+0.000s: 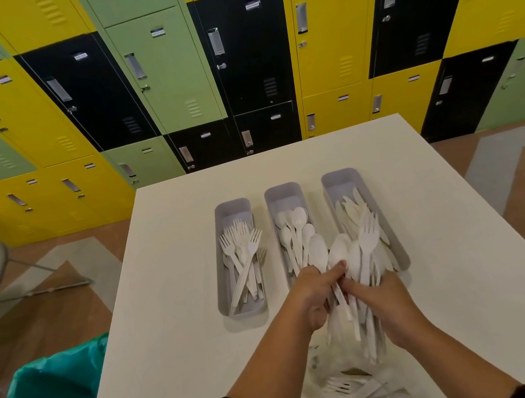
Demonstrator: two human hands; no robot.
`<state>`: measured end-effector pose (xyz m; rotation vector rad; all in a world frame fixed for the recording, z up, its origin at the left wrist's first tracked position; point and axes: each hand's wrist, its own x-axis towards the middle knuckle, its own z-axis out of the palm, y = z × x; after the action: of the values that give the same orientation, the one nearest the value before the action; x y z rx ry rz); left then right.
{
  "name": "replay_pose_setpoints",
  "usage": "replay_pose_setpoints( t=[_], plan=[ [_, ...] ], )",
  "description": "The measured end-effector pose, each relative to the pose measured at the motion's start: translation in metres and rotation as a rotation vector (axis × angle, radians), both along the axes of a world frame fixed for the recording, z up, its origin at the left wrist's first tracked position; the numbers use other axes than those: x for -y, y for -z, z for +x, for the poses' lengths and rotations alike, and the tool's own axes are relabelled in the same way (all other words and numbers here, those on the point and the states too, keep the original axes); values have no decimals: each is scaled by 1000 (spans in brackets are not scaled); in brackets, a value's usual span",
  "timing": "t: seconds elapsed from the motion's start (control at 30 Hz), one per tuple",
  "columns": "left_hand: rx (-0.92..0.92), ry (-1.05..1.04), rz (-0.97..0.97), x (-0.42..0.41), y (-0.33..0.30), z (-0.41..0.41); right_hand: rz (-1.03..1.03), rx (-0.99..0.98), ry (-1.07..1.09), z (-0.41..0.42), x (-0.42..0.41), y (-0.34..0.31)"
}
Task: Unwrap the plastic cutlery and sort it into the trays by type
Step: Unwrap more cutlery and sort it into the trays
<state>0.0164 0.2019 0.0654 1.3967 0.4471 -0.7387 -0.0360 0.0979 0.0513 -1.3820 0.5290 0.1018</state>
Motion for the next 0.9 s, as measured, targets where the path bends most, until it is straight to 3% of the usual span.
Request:
replay_pose_setpoints(
  t=[0.1,0.2,0.3,0.63,0.9],
  plan=[
    [25,-39,42,4,3,5,-63,-7,-4,0,-1,-2],
    [0,-244,-71,5,3,20,-64,-11,3,-1,-2,-1],
    [58,-365,71,-3,9,46,-20,-27,42,-4,-1,0],
    [343,-37,452,-13,9,98,-20,-49,30,-5,7,2],
    [456,31,558,-11,3,82,48,-24,19,-3,5,-3]
  ],
)
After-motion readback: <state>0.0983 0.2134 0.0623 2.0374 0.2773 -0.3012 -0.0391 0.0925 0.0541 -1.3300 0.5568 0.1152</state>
